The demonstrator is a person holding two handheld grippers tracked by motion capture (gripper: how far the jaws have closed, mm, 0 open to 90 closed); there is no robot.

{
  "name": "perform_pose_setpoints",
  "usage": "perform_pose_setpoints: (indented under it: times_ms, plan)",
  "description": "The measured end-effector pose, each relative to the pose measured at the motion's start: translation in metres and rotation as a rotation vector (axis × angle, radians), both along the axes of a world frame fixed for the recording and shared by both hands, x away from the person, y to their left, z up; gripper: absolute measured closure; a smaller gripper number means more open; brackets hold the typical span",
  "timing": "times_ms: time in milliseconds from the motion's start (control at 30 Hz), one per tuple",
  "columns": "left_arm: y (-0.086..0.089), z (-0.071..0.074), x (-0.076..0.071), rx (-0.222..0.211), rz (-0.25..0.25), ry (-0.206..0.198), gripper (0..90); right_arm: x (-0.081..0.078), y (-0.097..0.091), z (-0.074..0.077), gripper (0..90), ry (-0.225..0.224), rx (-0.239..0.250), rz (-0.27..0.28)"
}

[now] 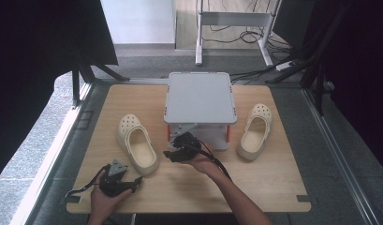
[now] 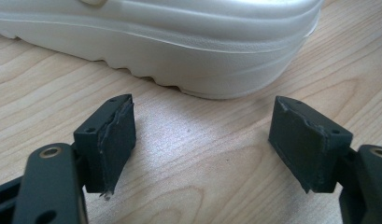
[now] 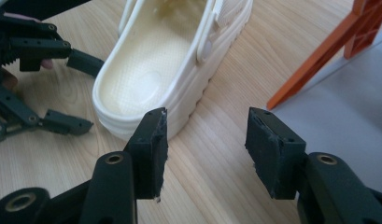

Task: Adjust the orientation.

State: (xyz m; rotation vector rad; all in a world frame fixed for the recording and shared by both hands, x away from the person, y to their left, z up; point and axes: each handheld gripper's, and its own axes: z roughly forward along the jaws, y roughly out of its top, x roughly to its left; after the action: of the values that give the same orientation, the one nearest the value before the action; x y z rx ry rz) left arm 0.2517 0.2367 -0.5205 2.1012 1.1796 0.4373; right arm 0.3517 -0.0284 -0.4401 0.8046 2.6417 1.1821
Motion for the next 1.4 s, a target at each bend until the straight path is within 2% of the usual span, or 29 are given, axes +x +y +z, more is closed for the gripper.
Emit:
perform_pose_setpoints:
  times_ms: [467, 1033, 1400]
  plan:
    - [0.000, 0.000, 0.000, -0.006, 0.001, 0.000, 23.2, 0.003, 0.025, -0.002, 49.8, 0.013, -0.034, 0.024]
    - [0.000, 0.000, 0.000, -0.001, -0.005, 0.002, 23.1, 0.011, 0.051, -0.004, 50.1, 0.021, -0.040, 0.037]
    - [0.000, 0.000, 0.000, -0.002, -0.004, 0.001, 23.0, 0.020, 0.061, -0.007, 50.4, 0.031, -0.047, 0.037]
